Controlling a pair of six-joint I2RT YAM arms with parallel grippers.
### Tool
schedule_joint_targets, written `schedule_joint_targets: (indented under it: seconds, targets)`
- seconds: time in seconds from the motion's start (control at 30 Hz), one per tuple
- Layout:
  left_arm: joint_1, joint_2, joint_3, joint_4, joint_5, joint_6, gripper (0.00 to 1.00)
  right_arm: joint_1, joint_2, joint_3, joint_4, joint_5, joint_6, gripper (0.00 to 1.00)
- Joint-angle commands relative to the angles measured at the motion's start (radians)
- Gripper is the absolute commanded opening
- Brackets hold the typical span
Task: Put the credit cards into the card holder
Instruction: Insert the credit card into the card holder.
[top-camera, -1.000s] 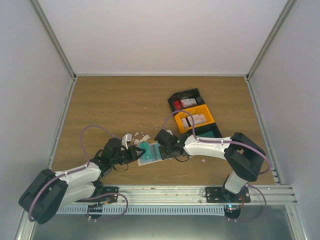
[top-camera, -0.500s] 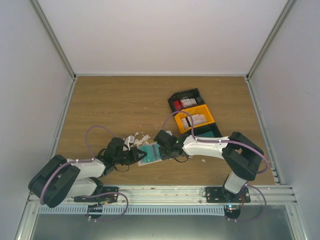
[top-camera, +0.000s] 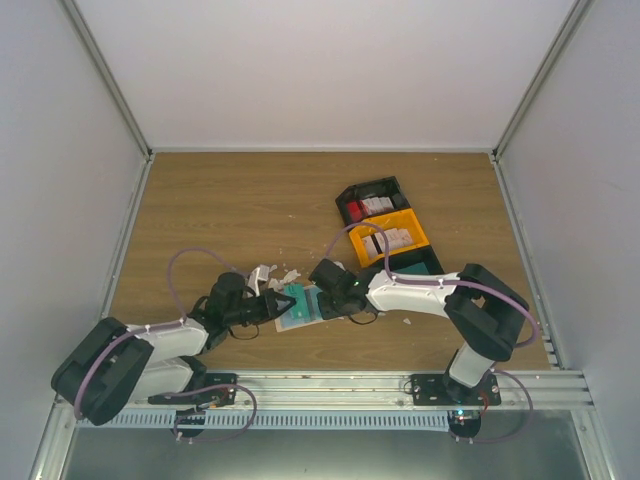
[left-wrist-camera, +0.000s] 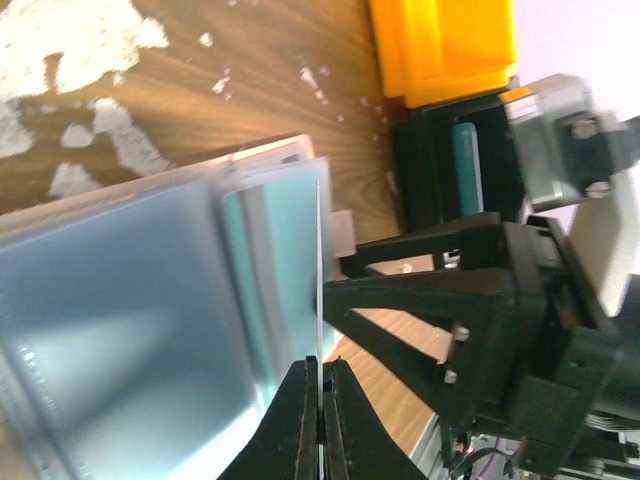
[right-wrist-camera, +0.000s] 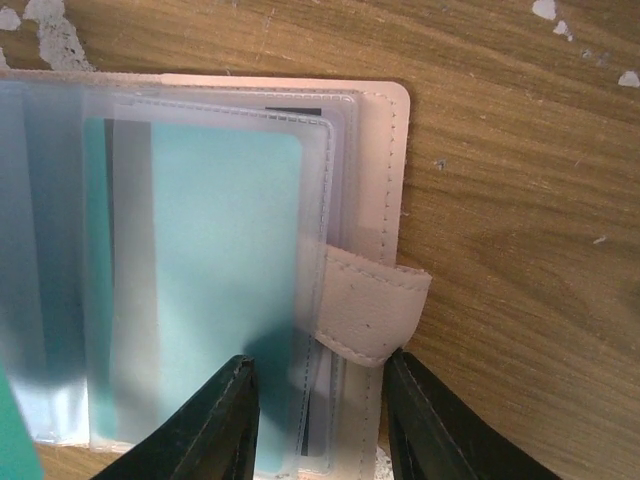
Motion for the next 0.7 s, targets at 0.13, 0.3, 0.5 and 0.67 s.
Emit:
schedule_joint_targets:
  seconds: [0.13, 0.3, 0.5, 0.67]
  targets:
    - [0.009, -0.024, 0.03, -0.007, -0.032, 0.037, 0.0, -0.014, 0.016, -0.037, -0.02, 0.001, 0.016, 0.35]
    - [0.013, 0.067, 0.038, 0.062, 0.018, 0.038, 0.0, -0.016, 0.02, -0.037, -0.018, 0.0, 0.021, 0.33]
    - [0.015, 0.164, 0.043, 0.12, 0.035, 0.035, 0.0, -0.016, 0.018, -0.047, -0.007, -0.008, 0.023, 0.32]
    - [0.015, 0.23, 0.039, 0.166, 0.041, 0.023, 0.0, -0.016, 0.018, -0.054, -0.002, -0.012, 0.025, 0.32]
